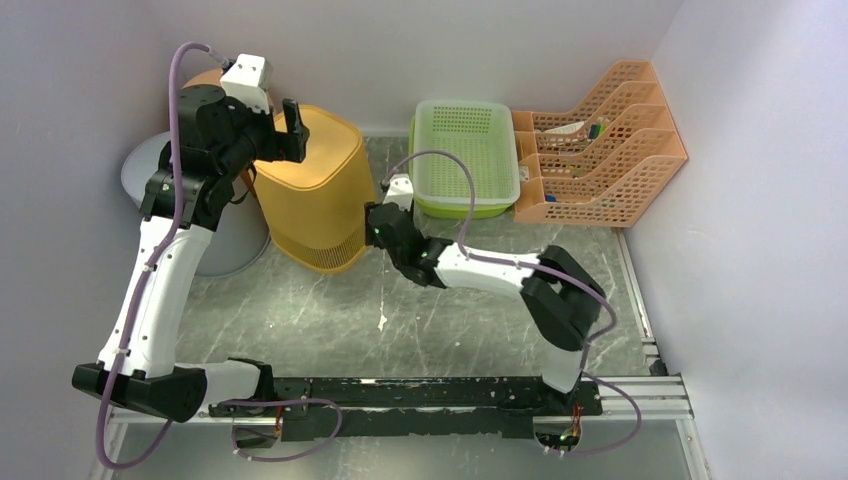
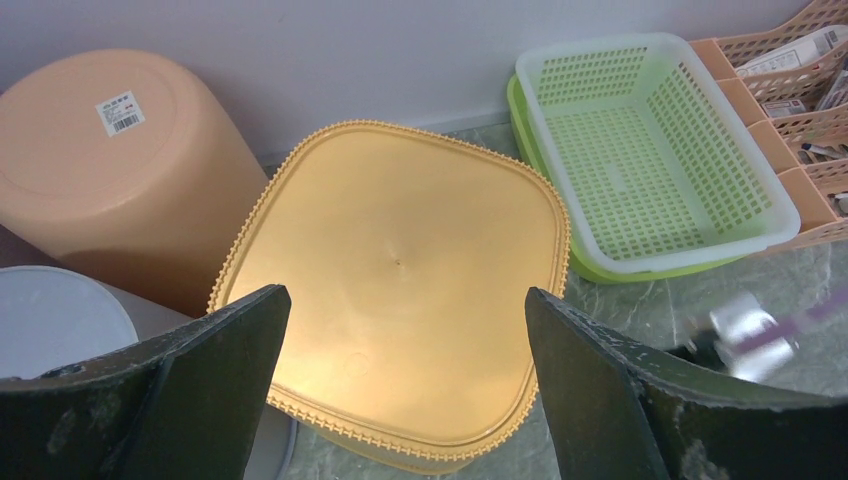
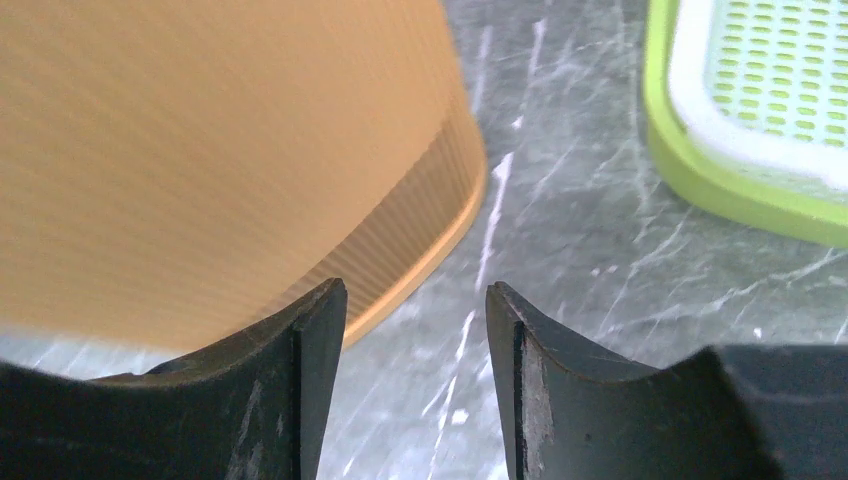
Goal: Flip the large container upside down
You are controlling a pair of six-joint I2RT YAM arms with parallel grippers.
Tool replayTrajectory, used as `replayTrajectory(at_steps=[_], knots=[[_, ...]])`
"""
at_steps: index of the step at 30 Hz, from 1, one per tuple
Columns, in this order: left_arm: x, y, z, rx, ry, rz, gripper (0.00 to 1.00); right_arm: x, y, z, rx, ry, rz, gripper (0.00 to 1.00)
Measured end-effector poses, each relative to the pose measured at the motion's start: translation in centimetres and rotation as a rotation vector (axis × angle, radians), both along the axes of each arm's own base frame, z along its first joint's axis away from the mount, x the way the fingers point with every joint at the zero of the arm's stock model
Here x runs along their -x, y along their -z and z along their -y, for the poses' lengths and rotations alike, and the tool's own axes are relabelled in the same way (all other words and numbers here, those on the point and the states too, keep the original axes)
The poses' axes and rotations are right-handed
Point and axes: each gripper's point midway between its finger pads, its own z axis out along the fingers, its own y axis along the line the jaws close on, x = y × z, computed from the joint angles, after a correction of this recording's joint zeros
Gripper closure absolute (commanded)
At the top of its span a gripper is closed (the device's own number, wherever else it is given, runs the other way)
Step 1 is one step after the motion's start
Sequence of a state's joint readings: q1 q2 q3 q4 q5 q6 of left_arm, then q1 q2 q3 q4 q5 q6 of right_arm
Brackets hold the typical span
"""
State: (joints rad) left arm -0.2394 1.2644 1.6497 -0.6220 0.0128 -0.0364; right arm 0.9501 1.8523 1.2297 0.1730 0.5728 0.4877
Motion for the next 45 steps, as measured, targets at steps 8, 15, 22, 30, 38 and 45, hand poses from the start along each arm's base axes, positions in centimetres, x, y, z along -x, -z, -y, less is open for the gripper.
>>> replayTrajectory(at_steps=[8, 15, 22, 30, 38, 45], knots=[[-0.6, 0.3, 0.2, 0.018, -0.006, -0.009, 0.00, 8.3, -3.2, -2.8, -0.053, -0.201, 0.002, 0.46], [-0.9, 0.4, 0.2, 0.026, -0.016, -0.006, 0.00, 10.8, 0.2, -5.9, -0.066, -0.340, -0.091, 0.46], [-0.5, 1.8, 0.1, 0.026, -0.019, -0.021, 0.00, 10.2, 4.4, -8.7, -0.087, -0.347, -0.164, 0.46], [0.4, 1.3, -0.1, 0.033, -0.019, 0.000, 0.01, 5.2, 4.9, -9.7, -0.218, -0.169, -0.140, 0.46], [1.4, 0.7, -0.4, 0.039, -0.018, 0.022, 0.01, -0.9, 5.4, -9.4, -0.258, -0.020, -0.076, 0.46], [1.6, 1.0, -0.4, 0.040, -0.016, 0.025, 0.00, -9.5, 5.3, -6.8, -0.255, 0.066, -0.005, 0.46]])
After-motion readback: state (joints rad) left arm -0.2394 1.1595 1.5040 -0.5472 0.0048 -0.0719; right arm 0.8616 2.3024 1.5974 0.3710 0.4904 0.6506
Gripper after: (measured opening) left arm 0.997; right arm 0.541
